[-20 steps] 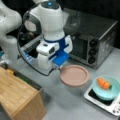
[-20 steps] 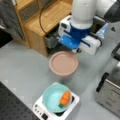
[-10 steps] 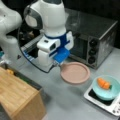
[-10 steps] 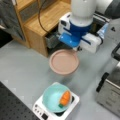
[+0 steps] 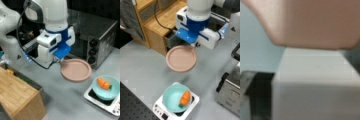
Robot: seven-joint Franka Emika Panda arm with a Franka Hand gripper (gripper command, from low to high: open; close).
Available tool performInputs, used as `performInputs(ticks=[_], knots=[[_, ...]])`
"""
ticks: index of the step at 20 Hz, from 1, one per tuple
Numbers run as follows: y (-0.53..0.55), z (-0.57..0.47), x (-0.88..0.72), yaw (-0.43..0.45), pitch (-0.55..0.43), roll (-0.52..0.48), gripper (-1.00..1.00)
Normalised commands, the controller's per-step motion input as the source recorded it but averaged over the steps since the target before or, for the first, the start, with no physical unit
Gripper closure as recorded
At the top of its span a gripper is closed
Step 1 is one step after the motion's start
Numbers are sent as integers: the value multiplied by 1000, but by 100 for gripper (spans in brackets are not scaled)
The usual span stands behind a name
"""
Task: Pick up the pan. Place the pan on the table. Pick up the bowl. Place the bowl on the stove.
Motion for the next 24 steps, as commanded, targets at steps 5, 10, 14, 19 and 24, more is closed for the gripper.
performInputs(ticks=[5,10,14,19,24], knots=[[-197,287,347,-32,198,209,100],[-236,205,401,43,216,192,100],[-269,201,467,99,220,170,100],[-327,207,503,90,227,143,100],[-363,220,495,94,239,130,100]])
